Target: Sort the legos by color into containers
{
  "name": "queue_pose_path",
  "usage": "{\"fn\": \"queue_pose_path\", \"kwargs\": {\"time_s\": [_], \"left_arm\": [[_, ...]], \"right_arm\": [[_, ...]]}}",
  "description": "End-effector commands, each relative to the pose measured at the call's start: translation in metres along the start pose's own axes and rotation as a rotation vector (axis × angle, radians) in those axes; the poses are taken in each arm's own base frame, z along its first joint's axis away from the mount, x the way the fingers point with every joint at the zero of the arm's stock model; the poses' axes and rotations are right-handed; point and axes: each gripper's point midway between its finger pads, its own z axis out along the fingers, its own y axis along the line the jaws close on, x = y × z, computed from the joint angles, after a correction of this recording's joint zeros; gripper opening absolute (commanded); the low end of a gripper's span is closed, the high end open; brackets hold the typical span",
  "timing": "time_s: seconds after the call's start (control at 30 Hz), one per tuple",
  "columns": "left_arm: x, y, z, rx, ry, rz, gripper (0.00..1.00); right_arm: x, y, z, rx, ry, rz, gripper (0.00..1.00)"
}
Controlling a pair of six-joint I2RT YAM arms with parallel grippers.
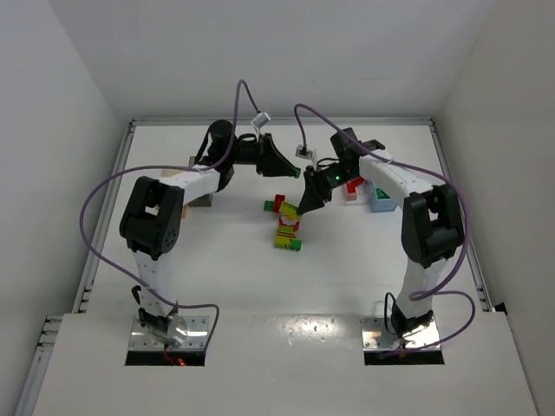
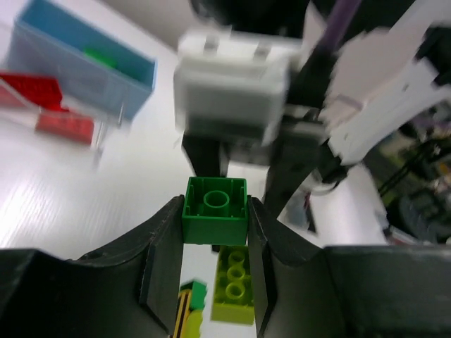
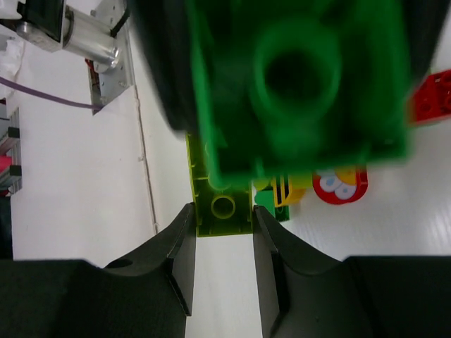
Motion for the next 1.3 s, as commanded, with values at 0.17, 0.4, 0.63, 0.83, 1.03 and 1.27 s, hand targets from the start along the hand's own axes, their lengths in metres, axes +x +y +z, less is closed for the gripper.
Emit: {"fn": "queue_pose_path", "kwargs": {"time_s": [0.17, 0.4, 0.63, 0.83, 1.03, 1.27], "left_arm": [[-0.067, -0.002, -0.038, -0.088, -0.276, 0.073, 0.20], [-0.091, 0.029, -0.116, -0.526, -0.361, 0.139, 0.18], [-0.101, 0.025, -0.208, -1.002, -0.362, 0.200, 0.15], [-0.083, 0.007, -0.264, -1.169, -0.367, 0.167, 0.15], [-0.061, -0.001, -0.313, -1.244, -0.437, 0.066, 0.15], [-0.050, -0.011, -0.326, -1.240, -0.462, 0.028, 0.15]], "right_arm": [[-0.003, -0.006, -0.026, 0.122, -0.018, -0.094, 0.07], [-0.044, -0.016, -0.017, 0.157, -0.085, -0.123, 0.07], [-0.126, -0.032, 0.044, 0.165, -0.187, -0.107, 0.07], [-0.183, -0.038, 0.100, 0.176, -0.286, -0.080, 0.06], [-0.212, -0.039, 0.143, 0.160, -0.354, -0.100, 0.06], [-0.226, -0.060, 0.183, 0.159, -0.413, -0.087, 0.07]]}}
